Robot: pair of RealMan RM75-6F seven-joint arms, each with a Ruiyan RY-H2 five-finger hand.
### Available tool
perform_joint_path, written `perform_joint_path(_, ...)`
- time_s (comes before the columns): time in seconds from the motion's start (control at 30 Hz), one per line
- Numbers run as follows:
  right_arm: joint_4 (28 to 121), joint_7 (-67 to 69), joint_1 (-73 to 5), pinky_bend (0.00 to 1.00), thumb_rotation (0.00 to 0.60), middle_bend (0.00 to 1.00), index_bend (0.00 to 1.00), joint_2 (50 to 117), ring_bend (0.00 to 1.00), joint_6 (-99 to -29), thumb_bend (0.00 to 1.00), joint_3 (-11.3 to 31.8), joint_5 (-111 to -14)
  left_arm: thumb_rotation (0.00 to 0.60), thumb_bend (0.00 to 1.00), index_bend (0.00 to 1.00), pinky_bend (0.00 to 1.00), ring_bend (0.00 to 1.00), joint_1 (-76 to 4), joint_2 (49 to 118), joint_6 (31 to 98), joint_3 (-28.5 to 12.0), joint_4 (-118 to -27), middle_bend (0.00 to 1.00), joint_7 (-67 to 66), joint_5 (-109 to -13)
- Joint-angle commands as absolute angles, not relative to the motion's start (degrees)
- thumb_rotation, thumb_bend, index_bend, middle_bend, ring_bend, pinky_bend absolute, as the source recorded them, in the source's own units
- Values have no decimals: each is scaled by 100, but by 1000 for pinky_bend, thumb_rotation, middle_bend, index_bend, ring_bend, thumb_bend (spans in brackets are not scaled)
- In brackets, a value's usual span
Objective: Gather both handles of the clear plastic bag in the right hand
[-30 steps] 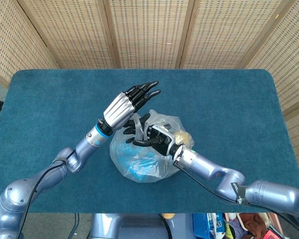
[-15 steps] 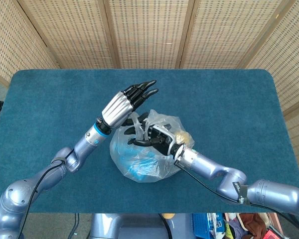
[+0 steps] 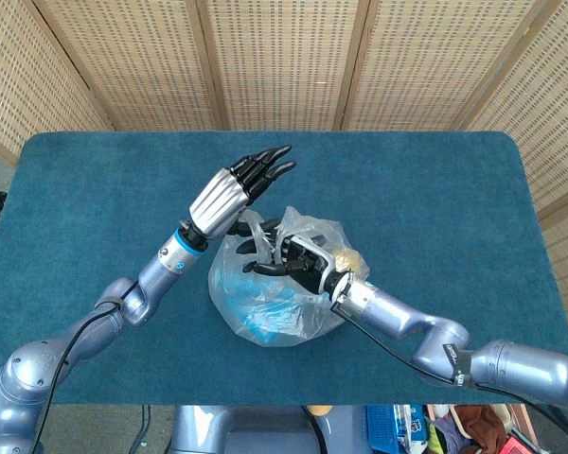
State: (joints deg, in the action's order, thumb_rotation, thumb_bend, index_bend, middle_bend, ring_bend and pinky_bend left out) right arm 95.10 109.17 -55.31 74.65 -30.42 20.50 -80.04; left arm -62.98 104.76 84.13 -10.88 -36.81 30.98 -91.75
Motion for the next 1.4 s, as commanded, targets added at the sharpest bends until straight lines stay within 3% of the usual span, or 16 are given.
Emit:
perform_joint_path(0.03,9512,10912,-5518,331,600,388,286,7471,212,-3042,165,2046,-8012,600,152,0,229,76,-6290,10448,8333,-1103,-3714,0,3079,-9128)
perform_joint_path(0.47,9485,10915,-5478,331,600,389,285,7489,212,-3029,167,2058,-8045,600,128,0,218,56,-6252,10189,8191,-1218,-3961,0,3142,-8981)
perform_joint_path(0.93,9461,10952,-5424,331,600,388,285,7464,213,-3023,168,2111,-8044,600,100,0,214,47,-6095,9855,8093,-967,-3918,0,3164,-9144)
perform_joint_path(1.4,9626,11185,-5412,344,600,388,286,7381,232,-2996,175,2174,-8134,600,65,0,218,47,-6069,9979,8037,-998,-3688,0,3159,-9065)
